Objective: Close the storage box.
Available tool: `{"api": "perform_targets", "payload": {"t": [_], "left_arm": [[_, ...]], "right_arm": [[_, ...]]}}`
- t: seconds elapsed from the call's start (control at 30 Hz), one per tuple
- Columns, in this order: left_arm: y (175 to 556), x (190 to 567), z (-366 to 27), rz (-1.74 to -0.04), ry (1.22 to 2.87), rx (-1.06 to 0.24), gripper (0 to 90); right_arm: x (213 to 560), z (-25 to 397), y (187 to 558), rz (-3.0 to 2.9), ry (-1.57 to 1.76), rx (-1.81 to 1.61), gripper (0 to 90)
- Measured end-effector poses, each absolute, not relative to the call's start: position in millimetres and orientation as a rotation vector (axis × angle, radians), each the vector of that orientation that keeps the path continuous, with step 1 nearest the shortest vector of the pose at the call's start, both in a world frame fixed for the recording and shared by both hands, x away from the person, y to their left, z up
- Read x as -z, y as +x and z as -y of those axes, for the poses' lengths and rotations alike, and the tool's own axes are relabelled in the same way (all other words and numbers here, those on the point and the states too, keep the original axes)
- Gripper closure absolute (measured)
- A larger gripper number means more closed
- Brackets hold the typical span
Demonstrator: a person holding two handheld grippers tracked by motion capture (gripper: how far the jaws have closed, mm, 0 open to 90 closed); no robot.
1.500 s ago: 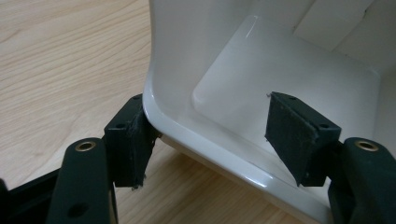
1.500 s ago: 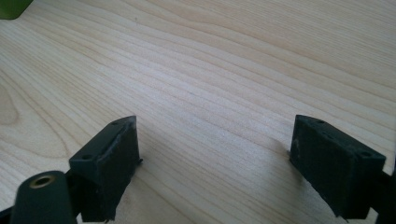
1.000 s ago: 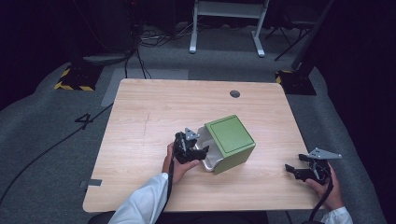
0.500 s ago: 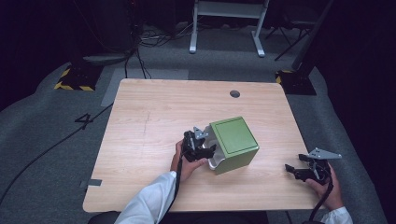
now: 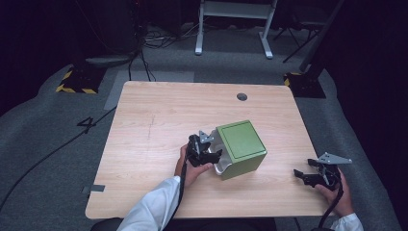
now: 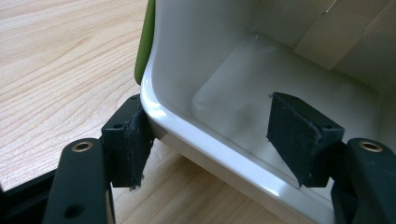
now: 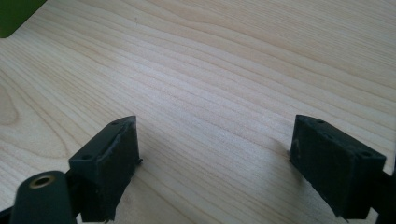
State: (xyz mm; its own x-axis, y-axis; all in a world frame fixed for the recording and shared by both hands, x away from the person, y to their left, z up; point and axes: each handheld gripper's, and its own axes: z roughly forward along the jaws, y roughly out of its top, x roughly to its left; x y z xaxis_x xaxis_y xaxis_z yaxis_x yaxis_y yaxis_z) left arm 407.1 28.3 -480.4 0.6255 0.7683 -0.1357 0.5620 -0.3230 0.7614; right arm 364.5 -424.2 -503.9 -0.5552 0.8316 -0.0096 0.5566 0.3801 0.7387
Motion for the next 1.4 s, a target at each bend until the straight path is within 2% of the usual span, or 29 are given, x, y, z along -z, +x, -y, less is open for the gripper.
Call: {"api": "perform_targets", "payload": {"t": [0.43,1.4], "left_arm": [[407,477,-34,-0.997,2.064,-0.292,28.9],[394,449,-67,-0.872,2.109,-0.361,25.9]], "right_arm": [[504,424,364,-2.265,1.205,-0.993,15.6],[504,424,364,-2.265,1.205,-0.993,15.6]]}}
